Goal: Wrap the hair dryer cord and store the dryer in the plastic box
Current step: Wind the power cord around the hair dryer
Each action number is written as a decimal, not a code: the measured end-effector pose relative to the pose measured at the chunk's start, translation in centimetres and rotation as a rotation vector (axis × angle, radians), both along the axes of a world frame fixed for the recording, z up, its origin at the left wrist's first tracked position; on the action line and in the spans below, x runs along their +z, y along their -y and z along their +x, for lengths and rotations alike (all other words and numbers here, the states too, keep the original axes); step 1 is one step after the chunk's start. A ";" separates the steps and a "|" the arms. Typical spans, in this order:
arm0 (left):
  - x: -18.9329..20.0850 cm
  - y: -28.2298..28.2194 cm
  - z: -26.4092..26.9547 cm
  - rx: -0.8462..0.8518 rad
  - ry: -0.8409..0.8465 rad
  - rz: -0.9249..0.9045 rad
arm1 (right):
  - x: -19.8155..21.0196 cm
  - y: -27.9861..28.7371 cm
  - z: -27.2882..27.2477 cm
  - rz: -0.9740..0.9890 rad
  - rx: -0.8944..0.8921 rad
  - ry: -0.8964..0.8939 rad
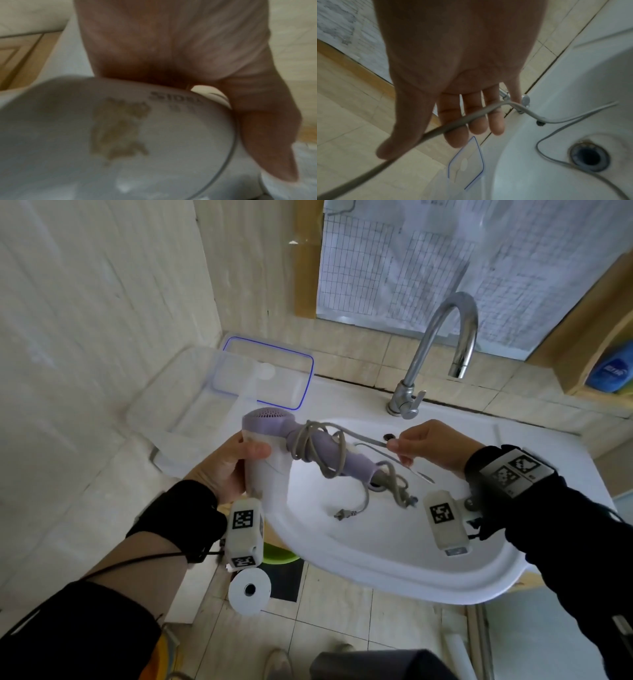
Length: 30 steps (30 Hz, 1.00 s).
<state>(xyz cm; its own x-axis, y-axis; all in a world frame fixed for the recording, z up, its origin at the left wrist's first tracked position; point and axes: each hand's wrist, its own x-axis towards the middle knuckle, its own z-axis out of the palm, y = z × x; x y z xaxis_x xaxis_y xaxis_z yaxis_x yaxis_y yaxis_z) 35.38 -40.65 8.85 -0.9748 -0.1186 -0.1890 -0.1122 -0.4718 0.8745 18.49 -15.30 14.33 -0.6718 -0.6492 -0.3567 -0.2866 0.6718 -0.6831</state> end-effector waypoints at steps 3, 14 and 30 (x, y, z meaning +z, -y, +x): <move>-0.5 -1.3 0.0 0.057 0.062 0.121 | -1.6 0.5 1.2 -0.131 -0.136 0.046; 0.7 -5.1 -2.2 0.279 -0.106 -0.013 | -5.5 3.3 7.4 -0.257 -0.121 0.196; 0.0 -2.9 -1.1 0.283 0.059 -0.717 | -0.7 2.4 3.9 -0.120 0.052 -0.092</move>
<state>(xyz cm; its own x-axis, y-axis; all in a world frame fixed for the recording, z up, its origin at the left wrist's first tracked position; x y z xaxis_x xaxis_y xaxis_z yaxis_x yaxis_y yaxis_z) 34.29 -37.74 8.90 -0.8798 -0.4748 -0.0222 -0.1273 0.1905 0.9734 22.43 -17.74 13.61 -0.6622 -0.7185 -0.2127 -0.3841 0.5692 -0.7269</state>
